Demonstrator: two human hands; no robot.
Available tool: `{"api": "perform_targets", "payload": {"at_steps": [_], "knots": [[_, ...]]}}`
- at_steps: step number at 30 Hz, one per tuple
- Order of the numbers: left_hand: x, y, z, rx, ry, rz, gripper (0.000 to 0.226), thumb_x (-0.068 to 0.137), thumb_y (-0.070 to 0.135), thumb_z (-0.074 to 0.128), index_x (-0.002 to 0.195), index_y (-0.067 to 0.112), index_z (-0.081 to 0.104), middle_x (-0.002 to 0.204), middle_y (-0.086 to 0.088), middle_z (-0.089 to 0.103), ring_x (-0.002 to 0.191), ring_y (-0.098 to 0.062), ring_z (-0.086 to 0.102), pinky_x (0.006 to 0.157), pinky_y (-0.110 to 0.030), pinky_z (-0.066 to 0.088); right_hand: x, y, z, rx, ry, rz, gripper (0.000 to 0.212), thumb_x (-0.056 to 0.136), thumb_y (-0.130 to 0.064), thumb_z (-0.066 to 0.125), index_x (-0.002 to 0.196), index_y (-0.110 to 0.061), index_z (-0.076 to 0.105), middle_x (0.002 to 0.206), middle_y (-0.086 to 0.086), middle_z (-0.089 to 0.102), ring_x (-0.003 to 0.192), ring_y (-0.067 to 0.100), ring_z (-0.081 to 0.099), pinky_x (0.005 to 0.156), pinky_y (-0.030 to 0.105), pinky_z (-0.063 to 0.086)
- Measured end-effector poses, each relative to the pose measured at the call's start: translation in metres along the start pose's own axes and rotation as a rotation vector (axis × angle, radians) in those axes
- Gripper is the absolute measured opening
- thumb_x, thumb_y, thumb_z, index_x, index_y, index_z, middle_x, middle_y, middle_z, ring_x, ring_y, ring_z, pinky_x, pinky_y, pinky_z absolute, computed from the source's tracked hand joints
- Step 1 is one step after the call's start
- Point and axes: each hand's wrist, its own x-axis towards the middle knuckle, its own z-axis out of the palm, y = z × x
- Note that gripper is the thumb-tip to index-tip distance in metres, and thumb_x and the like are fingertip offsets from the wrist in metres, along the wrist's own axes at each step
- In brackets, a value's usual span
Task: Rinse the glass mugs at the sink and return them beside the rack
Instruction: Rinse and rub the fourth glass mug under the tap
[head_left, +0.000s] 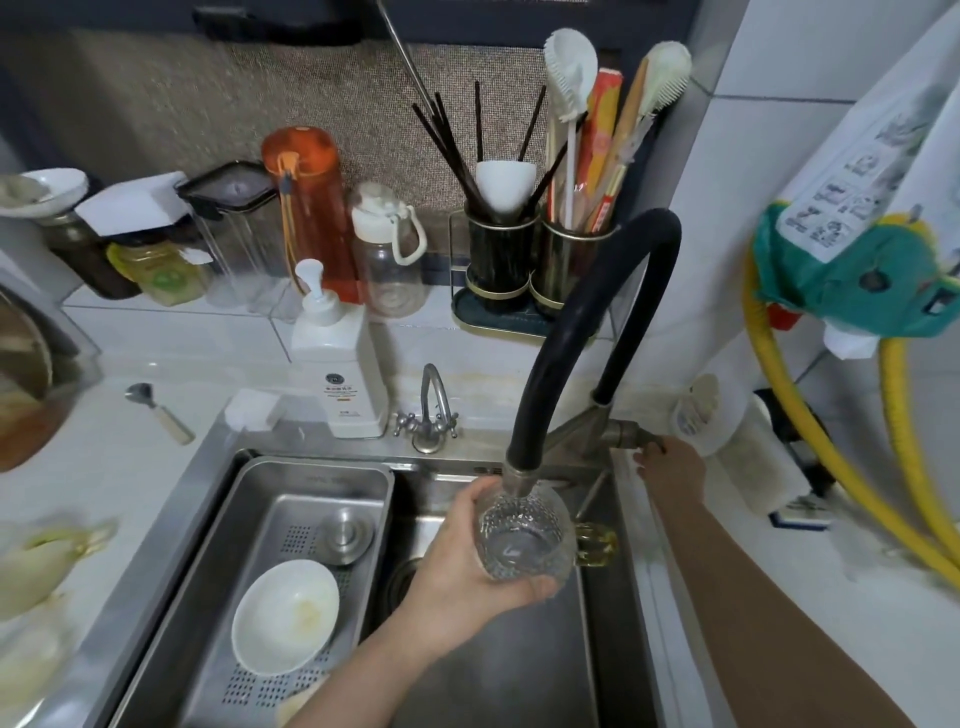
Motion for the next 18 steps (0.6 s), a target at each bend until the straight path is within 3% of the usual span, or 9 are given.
{"api": "perform_targets", "payload": {"at_steps": [3, 6, 9, 12, 15, 18], "knots": [[0.001, 0.0, -0.001, 0.014, -0.004, 0.003, 0.097, 0.045, 0.044, 0.089, 0.125, 0.043, 0.035, 0.12, 0.019, 0.058, 0.112, 0.005, 0.055, 0.098, -0.021, 0.042, 0.003, 0.0, -0.003, -0.029, -0.015, -0.012, 0.019, 0.092, 0.001, 0.047, 0.101, 0.007, 0.062, 0.1, 0.026, 0.065, 0.097, 0.041, 0.062, 0.089, 0.05, 0.048], [0.001, 0.001, -0.003, 0.026, -0.005, 0.007, 0.097, 0.045, 0.046, 0.087, 0.126, 0.042, 0.034, 0.121, 0.02, 0.056, 0.111, 0.006, 0.053, 0.097, -0.019, 0.041, 0.004, -0.003, -0.004, -0.018, 0.001, 0.006, 0.021, 0.094, -0.006, 0.047, 0.097, 0.005, 0.064, 0.091, 0.019, 0.064, 0.088, 0.033, 0.061, 0.084, 0.043, 0.047], [0.001, -0.002, -0.005, 0.015, -0.009, -0.004, 0.094, 0.045, 0.043, 0.087, 0.124, 0.041, 0.036, 0.119, 0.019, 0.057, 0.109, 0.006, 0.055, 0.093, -0.016, 0.042, -0.002, -0.008, -0.001, 0.054, -0.001, 0.023, 0.025, 0.095, -0.007, 0.045, 0.103, 0.009, 0.063, 0.092, 0.018, 0.063, 0.094, 0.038, 0.062, 0.085, 0.045, 0.047], [0.001, -0.008, -0.007, 0.0, -0.009, 0.0, 0.091, 0.045, 0.042, 0.087, 0.121, 0.042, 0.038, 0.119, 0.018, 0.056, 0.11, 0.005, 0.054, 0.091, -0.013, 0.041, -0.031, -0.012, 0.007, 0.128, 0.0, 0.096, 0.028, 0.093, -0.017, 0.054, 0.108, 0.005, 0.061, 0.096, 0.017, 0.064, 0.084, 0.027, 0.06, 0.073, 0.036, 0.048], [0.005, -0.013, -0.01, 0.053, 0.006, 0.026, 0.087, 0.042, 0.047, 0.084, 0.115, 0.048, 0.037, 0.12, 0.024, 0.042, 0.114, 0.012, 0.044, 0.095, -0.01, 0.036, -0.088, -0.014, 0.008, 0.354, -0.103, 0.063, 0.029, 0.093, -0.02, 0.058, 0.119, -0.008, 0.059, 0.105, 0.012, 0.066, 0.092, 0.021, 0.063, 0.086, 0.038, 0.052], [0.011, -0.02, -0.018, 0.086, 0.056, 0.019, 0.088, 0.038, 0.05, 0.081, 0.114, 0.047, 0.036, 0.121, 0.018, 0.036, 0.119, 0.005, 0.041, 0.099, -0.01, 0.034, -0.143, -0.02, 0.007, 0.392, -0.297, -0.05, 0.019, 0.094, -0.024, 0.056, 0.105, -0.016, 0.069, 0.098, 0.001, 0.072, 0.091, 0.015, 0.068, 0.086, 0.031, 0.054]]}}
